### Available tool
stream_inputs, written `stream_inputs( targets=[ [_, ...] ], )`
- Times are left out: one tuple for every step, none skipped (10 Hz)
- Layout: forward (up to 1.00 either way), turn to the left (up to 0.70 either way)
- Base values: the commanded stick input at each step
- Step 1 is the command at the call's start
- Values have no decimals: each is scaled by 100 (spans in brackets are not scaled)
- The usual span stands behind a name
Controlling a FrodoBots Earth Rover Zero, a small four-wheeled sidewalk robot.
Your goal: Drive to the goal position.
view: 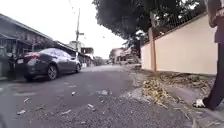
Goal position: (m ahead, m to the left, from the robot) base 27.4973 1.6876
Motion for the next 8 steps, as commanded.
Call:
stream_inputs(
  targets=[
    [70, 0],
    [70, 0],
    [70, 2],
    [70, 1],
    [70, 0],
    [70, 13],
    [70, 30],
    [70, 31]
  ],
)
